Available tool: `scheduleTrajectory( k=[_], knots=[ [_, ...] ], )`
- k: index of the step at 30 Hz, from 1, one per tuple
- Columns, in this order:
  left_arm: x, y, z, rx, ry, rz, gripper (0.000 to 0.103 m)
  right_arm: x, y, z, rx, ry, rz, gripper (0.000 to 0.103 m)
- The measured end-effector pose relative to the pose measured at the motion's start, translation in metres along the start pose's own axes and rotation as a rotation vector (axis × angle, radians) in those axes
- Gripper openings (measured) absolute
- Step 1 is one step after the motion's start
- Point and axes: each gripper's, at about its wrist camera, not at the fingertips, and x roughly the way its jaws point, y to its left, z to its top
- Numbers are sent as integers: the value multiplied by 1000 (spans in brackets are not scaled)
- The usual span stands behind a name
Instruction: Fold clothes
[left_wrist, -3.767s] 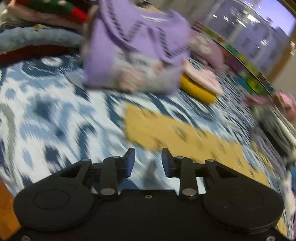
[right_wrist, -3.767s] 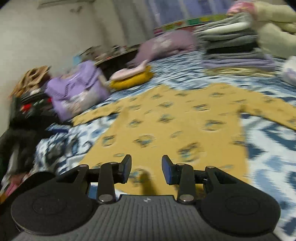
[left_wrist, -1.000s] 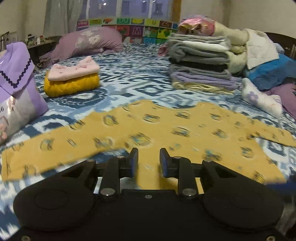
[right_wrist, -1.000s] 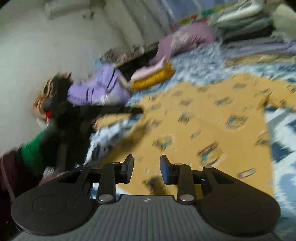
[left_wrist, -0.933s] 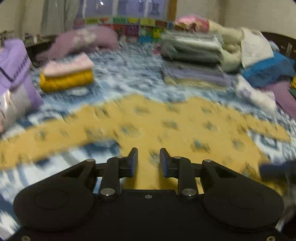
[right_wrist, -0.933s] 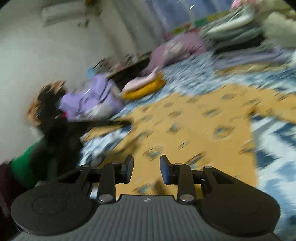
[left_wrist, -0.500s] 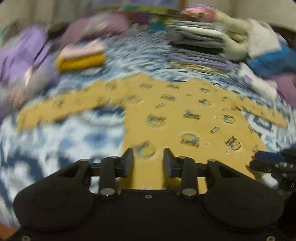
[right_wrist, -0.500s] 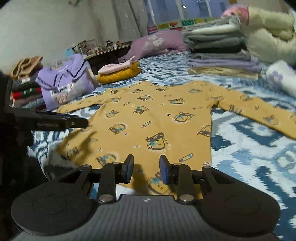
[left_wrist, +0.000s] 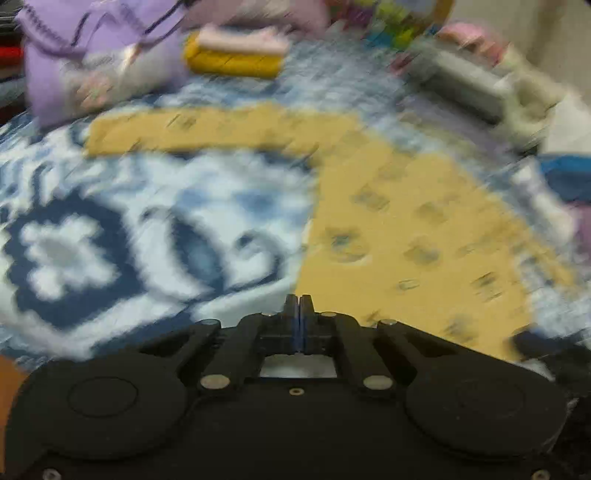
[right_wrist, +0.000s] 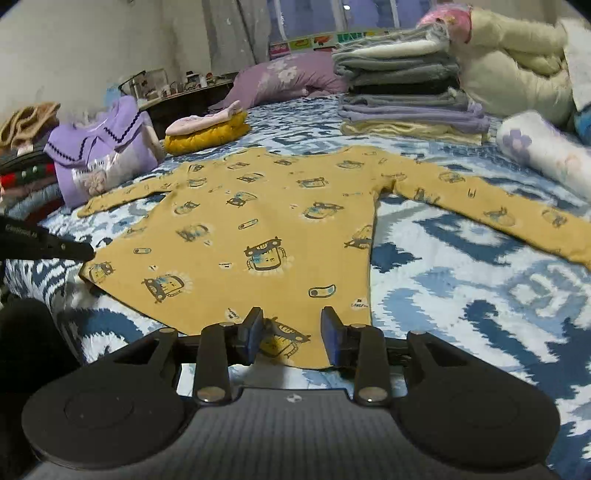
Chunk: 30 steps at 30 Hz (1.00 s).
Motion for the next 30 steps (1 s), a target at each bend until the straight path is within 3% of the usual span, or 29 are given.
scheduleTrajectory(
  k=[1, 4, 5, 8, 9, 10, 11, 14, 16, 17, 28, 30],
  knots=[
    [-4, 4, -1, -13, -17, -16, 5, -2, 1, 0, 3, -8, 12, 39],
    [-14, 11, 1, -62, -49, -30, 42, -12, 6, -2, -25, -58, 15, 39],
    [-12, 13, 1, -83, -47, -37, 42, -14, 7, -3, -36, -72, 9, 39],
    [2, 18, -6, -157, -3, -117, 41, -16, 8, -2, -35, -116, 20, 39],
    [5, 15, -9, -136, -14, -102, 33, -16, 7, -1, -32, -125, 19, 39],
    [7, 13, -10, -108, -27, -79, 7, -15, 6, 1, -29, -134, 17, 39],
    [4, 14, -9, -118, -29, -84, 2, -15, 6, 2, -26, -142, 16, 39],
    [-15, 14, -4, -122, -85, -75, 2, -9, 6, 3, -25, -128, 11, 39],
    [-16, 14, -3, -114, -80, -47, 2, 4, 8, 0, -45, -16, -19, 39],
    [-10, 15, -7, -116, -59, -35, 2, 6, 11, -2, -61, -1, -32, 39],
    [-1, 14, -8, -54, 8, 18, 8, -6, 11, 1, -83, 75, -51, 39],
    [-4, 11, -5, -44, 6, 41, 15, -9, 10, 1, -70, 68, -44, 38]
  ],
)
